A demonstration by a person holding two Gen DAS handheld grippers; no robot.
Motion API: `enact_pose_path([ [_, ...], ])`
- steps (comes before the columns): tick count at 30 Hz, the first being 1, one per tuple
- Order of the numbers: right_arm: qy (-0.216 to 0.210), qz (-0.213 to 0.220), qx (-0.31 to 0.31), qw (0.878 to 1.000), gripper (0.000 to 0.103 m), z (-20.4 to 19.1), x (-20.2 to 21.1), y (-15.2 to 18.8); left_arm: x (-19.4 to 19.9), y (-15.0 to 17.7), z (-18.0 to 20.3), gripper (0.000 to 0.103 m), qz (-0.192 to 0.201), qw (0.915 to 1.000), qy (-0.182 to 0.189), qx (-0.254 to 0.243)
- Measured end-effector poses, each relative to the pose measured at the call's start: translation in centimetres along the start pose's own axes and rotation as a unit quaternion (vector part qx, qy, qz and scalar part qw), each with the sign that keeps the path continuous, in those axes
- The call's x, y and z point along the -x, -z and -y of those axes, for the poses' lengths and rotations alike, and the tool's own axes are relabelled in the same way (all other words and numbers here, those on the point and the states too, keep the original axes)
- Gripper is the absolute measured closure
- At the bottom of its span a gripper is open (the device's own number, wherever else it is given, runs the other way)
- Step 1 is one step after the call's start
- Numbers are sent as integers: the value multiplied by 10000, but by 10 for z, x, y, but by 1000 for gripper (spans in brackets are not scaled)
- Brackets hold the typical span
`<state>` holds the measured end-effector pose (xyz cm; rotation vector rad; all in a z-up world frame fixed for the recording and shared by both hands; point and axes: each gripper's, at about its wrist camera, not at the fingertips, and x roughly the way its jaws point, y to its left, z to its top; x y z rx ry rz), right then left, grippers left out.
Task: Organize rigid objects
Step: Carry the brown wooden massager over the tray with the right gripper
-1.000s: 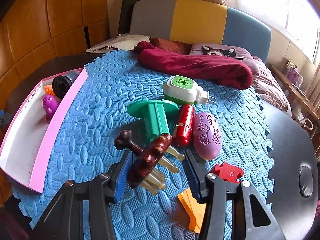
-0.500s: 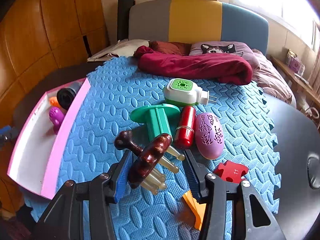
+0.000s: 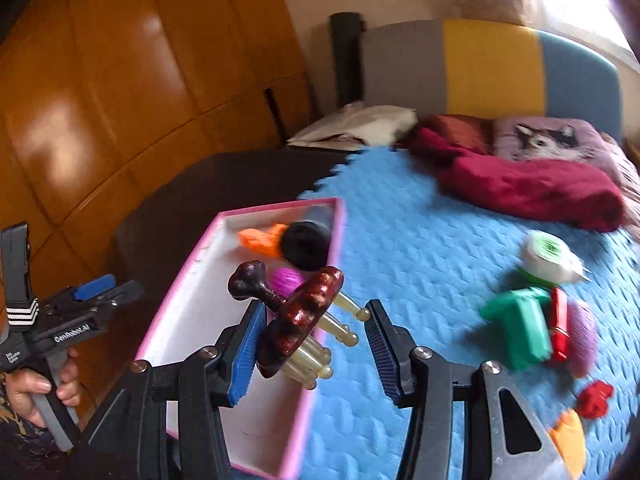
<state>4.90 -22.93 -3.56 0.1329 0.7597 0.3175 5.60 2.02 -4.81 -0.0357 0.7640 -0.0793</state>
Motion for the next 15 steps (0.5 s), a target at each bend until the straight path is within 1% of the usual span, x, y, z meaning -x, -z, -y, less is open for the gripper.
enact_pose_path([
  [2, -150, -47, 157, 9998, 52, -19, -15, -9, 1, 0, -5, 26, 22, 10000, -42, 42],
  [5, -208, -166, 420, 9988, 52, -45, -41, -22, 0, 0, -13, 26, -6, 9999, -81, 116],
  [7, -233, -281, 521, 9980, 52, -54, -57, -26, -1, 0, -17, 26, -15, 9998, -107, 164],
  [9, -185, -410, 627, 9970, 52, -61, -73, -27, -2, 1, -20, 26, -38, 9998, -139, 164],
  [11, -57, -626, 740, 9953, 52, -66, -95, -27, -4, 2, -22, 26, -52, 9997, -167, 192],
  [13, 114, -788, 811, 9935, 52, -66, -109, -24, -3, 2, -24, 26, -35, 9996, -200, 186],
  [15, 200, -907, 816, 9923, 52, -63, -120, -18, -1, 3, -25, 26, 4, 9996, -243, 150],
])
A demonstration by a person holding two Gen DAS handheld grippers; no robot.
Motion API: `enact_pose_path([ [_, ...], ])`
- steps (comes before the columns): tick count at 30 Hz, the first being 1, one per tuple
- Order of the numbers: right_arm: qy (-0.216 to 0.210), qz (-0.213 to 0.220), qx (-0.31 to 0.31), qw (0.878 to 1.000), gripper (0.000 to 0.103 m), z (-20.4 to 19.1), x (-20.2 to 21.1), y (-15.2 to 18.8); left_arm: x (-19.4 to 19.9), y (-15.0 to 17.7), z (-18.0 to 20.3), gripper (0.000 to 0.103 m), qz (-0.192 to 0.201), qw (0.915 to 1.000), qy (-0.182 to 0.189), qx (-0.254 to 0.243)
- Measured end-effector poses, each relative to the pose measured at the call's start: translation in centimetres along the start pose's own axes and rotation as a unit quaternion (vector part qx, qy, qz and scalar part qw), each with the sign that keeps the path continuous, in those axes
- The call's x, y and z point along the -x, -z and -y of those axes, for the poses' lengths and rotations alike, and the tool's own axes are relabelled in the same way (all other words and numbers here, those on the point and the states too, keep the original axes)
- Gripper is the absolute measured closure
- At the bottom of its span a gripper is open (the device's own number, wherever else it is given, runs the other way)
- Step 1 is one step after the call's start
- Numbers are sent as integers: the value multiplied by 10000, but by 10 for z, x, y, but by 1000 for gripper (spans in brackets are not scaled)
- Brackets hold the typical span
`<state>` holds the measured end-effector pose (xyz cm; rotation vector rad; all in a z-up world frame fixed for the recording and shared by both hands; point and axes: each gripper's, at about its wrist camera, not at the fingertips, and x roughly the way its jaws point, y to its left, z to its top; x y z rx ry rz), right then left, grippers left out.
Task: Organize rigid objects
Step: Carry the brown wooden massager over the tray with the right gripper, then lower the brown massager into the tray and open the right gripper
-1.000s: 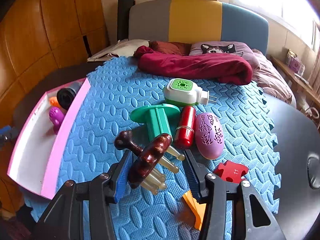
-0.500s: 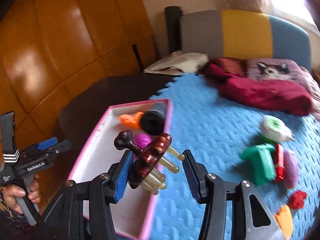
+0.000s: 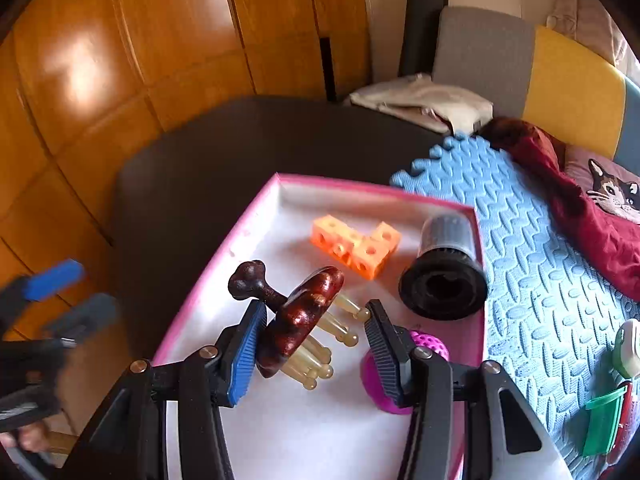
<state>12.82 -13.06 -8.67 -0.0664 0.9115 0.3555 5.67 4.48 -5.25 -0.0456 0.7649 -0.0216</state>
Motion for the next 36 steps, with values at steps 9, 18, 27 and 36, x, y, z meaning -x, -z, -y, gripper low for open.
enact_pose_path([
  [9, -33, 120, -331, 9994, 52, 10, 3, 6, 9, -4, 1, 26, 189, 9997, -78, -129],
  [18, 36, 56, -577, 9983, 51, 11, 5, 6, 19, -3, 3, 26, 290, 9993, -102, -209],
  [27, -56, 292, -826, 9961, 50, 17, 31, 14, 20, -1, 5, 25, 312, 9992, -116, -238],
  [36, -7, 626, -853, 9944, 49, 26, 67, 27, 24, 0, 13, 23, 360, 9987, -107, -337],
])
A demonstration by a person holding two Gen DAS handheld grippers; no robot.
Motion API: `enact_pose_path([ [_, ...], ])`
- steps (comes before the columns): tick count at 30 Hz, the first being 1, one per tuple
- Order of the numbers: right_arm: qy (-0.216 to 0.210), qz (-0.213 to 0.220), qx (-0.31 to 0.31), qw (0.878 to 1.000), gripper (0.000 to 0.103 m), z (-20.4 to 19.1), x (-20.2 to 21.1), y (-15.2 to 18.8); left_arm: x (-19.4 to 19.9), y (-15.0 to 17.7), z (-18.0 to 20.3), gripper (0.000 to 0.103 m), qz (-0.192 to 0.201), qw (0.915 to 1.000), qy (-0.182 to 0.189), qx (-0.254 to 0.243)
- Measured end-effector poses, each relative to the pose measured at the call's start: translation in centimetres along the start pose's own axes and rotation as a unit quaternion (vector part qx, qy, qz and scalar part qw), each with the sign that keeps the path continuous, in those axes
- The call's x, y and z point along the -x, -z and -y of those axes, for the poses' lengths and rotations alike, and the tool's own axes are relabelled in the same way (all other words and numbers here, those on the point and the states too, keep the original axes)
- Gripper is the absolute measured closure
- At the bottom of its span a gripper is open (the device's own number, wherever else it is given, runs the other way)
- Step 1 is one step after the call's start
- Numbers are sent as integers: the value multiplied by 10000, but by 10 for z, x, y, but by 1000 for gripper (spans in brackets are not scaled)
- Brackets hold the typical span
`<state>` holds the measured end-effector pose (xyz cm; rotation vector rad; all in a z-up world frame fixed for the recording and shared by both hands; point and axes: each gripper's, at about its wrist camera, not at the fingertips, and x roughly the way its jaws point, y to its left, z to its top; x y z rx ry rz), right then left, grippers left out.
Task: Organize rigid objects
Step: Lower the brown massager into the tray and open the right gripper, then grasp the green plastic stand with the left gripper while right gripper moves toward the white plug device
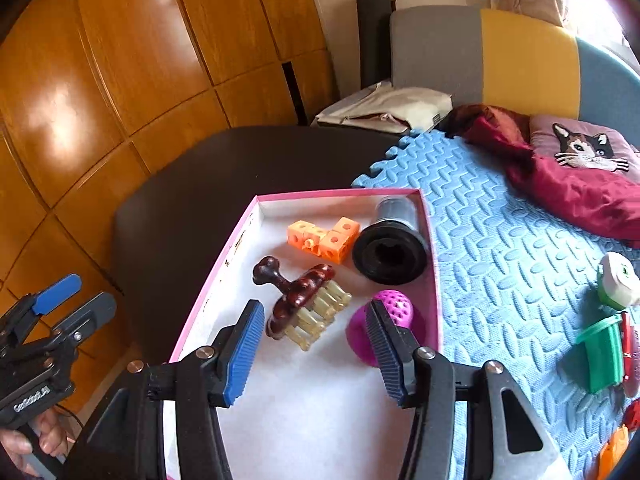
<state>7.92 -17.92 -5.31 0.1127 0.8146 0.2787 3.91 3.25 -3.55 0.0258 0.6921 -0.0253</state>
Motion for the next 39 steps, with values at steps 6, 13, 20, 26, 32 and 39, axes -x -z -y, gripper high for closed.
enact_pose_path([
  [6, 198, 168, 33, 9997, 49, 17, 28, 4, 1, 2, 6, 21, -24, 9999, 97, -54],
  [13, 613, 368, -203, 9972, 49, 61, 63, 8, 2, 2, 17, 20, -43, 9996, 197, -194],
  [20, 1232, 499, -465, 9900, 49, 116, 93, 16, 4, 1, 31, 20, -44, 9988, 330, -365],
  [26, 1982, 767, -871, 9733, 49, 173, 121, 33, 4, 0, 46, 20, -59, 9975, 405, -577],
  [32, 2760, 1015, -2233, 9293, 49, 247, 146, 65, 5, -6, 63, 20, -75, 9954, 645, -705],
  [39, 2508, 1551, -3256, 8983, 49, 280, 176, 82, 2, -14, 111, 20, -147, 9872, 1146, -1100],
])
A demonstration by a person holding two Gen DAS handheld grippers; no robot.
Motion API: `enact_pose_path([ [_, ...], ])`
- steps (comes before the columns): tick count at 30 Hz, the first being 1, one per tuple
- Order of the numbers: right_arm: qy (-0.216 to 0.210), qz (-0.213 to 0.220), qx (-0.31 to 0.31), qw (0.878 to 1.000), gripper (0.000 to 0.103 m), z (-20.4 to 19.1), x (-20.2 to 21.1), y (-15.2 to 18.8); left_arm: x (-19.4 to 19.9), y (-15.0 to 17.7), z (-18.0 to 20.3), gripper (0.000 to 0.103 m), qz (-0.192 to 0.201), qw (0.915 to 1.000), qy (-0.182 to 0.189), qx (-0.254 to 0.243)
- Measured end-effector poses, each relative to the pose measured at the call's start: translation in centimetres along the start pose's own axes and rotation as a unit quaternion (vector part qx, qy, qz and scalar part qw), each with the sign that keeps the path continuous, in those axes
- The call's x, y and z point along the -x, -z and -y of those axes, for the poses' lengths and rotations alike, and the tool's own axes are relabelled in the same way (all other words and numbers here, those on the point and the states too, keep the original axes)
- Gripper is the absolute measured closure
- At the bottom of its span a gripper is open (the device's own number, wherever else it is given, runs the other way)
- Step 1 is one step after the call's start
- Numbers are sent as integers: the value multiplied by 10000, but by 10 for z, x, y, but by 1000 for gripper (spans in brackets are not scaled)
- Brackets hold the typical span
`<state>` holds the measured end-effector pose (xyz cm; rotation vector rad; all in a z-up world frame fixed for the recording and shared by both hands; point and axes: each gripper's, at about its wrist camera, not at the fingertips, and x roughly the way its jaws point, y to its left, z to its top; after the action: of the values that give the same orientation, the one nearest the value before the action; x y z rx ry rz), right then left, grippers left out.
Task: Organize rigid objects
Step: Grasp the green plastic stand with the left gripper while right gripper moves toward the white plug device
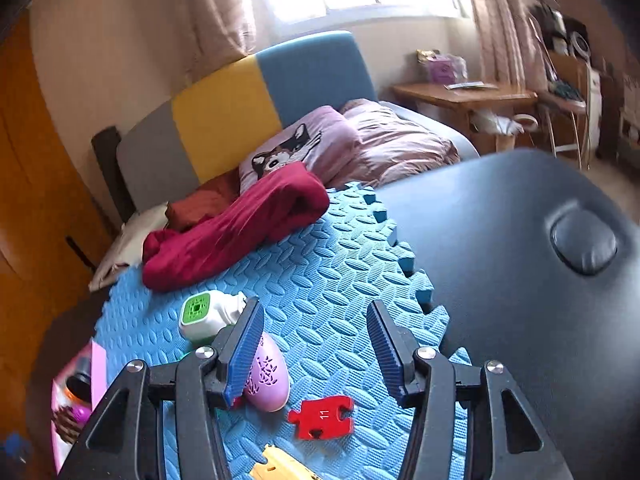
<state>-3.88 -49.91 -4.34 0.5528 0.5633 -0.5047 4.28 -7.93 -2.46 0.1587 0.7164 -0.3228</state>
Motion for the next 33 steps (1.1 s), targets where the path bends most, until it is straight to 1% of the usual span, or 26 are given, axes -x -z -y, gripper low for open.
enact_pose_path([
  [3, -48, -98, -179, 9998, 49, 7, -3, -2, -8, -11, 28, 20, -113, 9991, 368, -180],
  [6, -123, -174, -192, 9996, 49, 3, -5, 1, -19, -22, 54, 20, -317, 9960, 799, -257],
  [8, -148, -238, -153, 9995, 49, 1, -7, 3, -27, -26, 70, 23, -498, 9925, 1079, -273],
  [10, -195, -276, -126, 9994, 49, -1, -8, 4, -40, -34, 90, 29, -695, 9883, 1321, -318],
  [12, -219, -289, -111, 9993, 49, -2, -8, 4, -50, -39, 108, 34, -792, 9855, 1442, -404],
  [13, -240, -295, -116, 9992, 49, -2, -8, 4, -58, -42, 120, 37, -904, 9831, 1530, -441],
  [16, -281, -294, -138, 9991, 49, -1, -8, 3, -81, -47, 143, 38, -1185, 9760, 1778, -413],
  [20, -334, -284, -159, 9989, 49, -2, -7, 2, -105, -51, 166, 40, -1447, 9695, 1955, -291],
  [23, -396, -318, -190, 9985, 49, -1, -8, 2, -124, -53, 180, 41, -1681, 9636, 2077, -62],
  [26, -444, -343, -303, 9980, 49, 2, -9, 1, -138, -56, 189, 38, -1760, 9622, 2073, 126],
  [28, -455, -378, -368, 9976, 49, 5, -11, 1, -146, -59, 193, 34, -1776, 9610, 2106, 251],
  [30, -454, -418, -397, 9973, 48, 5, -12, 1, -155, -61, 197, 32, -1786, 9630, 2007, 213],
  [31, -443, -424, -390, 9974, 48, 5, -13, 1, -162, -60, 200, 34, -1817, 9638, 1943, 153],
  [33, -423, -397, -337, 9977, 48, 3, -12, 1, -173, -56, 204, 38, -1895, 9626, 1935, 19],
])
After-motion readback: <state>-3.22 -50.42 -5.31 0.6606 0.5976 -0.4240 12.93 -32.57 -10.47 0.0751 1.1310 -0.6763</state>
